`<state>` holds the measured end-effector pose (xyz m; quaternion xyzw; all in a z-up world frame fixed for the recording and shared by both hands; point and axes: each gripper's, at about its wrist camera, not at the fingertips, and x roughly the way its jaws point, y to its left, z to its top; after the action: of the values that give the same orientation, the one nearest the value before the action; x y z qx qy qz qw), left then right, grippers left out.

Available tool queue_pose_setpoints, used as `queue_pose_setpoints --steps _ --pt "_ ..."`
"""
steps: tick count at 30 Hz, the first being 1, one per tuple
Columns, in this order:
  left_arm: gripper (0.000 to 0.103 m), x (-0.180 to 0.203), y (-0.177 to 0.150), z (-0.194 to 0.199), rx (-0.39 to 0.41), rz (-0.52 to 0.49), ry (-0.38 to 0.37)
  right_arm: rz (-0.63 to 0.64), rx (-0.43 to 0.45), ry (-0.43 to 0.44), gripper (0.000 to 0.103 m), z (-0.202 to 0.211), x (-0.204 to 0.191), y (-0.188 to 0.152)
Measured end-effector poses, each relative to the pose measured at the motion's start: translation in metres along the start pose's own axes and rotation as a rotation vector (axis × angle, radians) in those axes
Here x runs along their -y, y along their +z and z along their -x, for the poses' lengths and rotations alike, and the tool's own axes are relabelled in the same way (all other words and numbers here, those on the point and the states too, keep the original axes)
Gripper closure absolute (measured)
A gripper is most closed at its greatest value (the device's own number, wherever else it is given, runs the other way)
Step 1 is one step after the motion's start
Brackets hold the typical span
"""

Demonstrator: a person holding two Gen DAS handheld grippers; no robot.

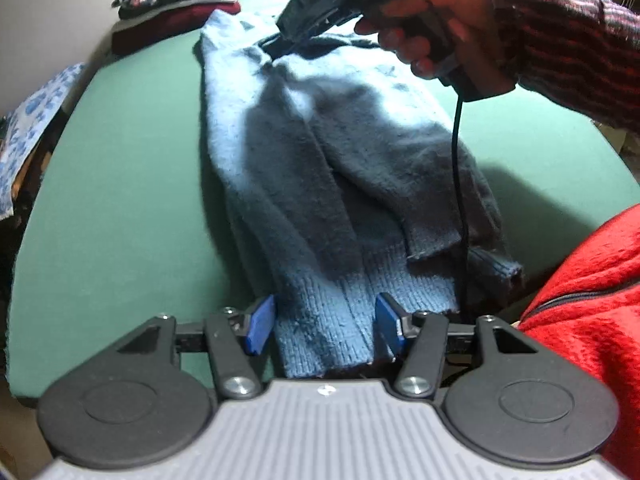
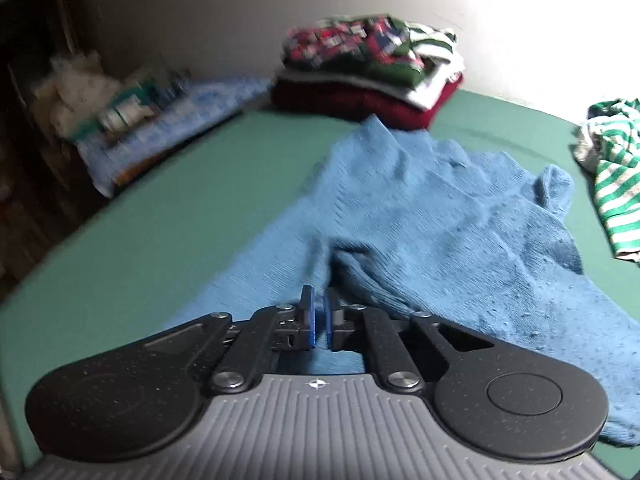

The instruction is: Fold clothes

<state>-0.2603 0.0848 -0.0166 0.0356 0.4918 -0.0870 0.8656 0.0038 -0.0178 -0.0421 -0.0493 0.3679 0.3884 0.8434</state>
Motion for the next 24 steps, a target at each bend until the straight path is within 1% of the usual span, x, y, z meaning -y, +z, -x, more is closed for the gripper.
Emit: queue_pose_setpoints --steps 1,2,4,5,8,11,12,13,14,17,19,22,24 --pt "0.045 -0.003 0.002 0.002 0.01 0.006 -0.002 -0.017 -0.004 0.013 0.085 -0.002 0.002 0.002" --pt "0.044 -0.005 0.004 0.003 0.02 0.01 -0.002 -0.036 -0.008 0.008 0.083 -0.006 0.002 0.003" --pt "0.043 -0.01 0.008 0.001 0.029 0.013 0.004 -0.074 -0.015 -0.007 0.073 -0.016 0.004 0.006" --pt "0.043 -0.011 0.011 -0.001 0.029 0.012 0.008 -0.093 -0.019 -0.014 0.072 -0.021 0.004 0.007" --pt "0.043 -0.009 0.018 -0.006 0.043 -0.017 -0.014 -0.195 -0.033 -0.007 0.071 -0.034 0.011 0.01" --pt "0.043 -0.002 0.02 -0.016 0.03 -0.051 -0.026 -0.317 -0.026 0.011 0.072 -0.044 0.021 0.012" --pt "0.043 0.0 0.02 -0.02 0.025 -0.062 -0.03 -0.36 -0.019 0.02 0.075 -0.047 0.025 0.012" --pt "0.041 0.001 0.019 -0.021 0.022 -0.068 -0.033 -0.358 -0.011 0.007 0.092 -0.047 0.025 0.014" --pt "0.039 0.002 0.018 -0.022 0.021 -0.073 -0.036 -0.347 -0.002 -0.01 0.092 -0.048 0.024 0.015" --pt "0.036 0.003 0.016 -0.024 0.018 -0.084 -0.044 -0.233 0.096 -0.041 0.093 -0.031 0.012 0.021" --pt "0.033 0.003 0.015 -0.024 0.018 -0.086 -0.05 -0.185 0.121 -0.077 0.093 -0.027 0.006 0.022" --pt "0.029 0.006 0.013 -0.024 0.014 -0.102 -0.051 -0.127 0.081 -0.154 0.094 -0.045 0.008 0.019" --pt "0.025 0.01 0.011 -0.025 0.011 -0.118 -0.049 -0.075 0.075 -0.164 0.094 -0.054 0.01 0.012"
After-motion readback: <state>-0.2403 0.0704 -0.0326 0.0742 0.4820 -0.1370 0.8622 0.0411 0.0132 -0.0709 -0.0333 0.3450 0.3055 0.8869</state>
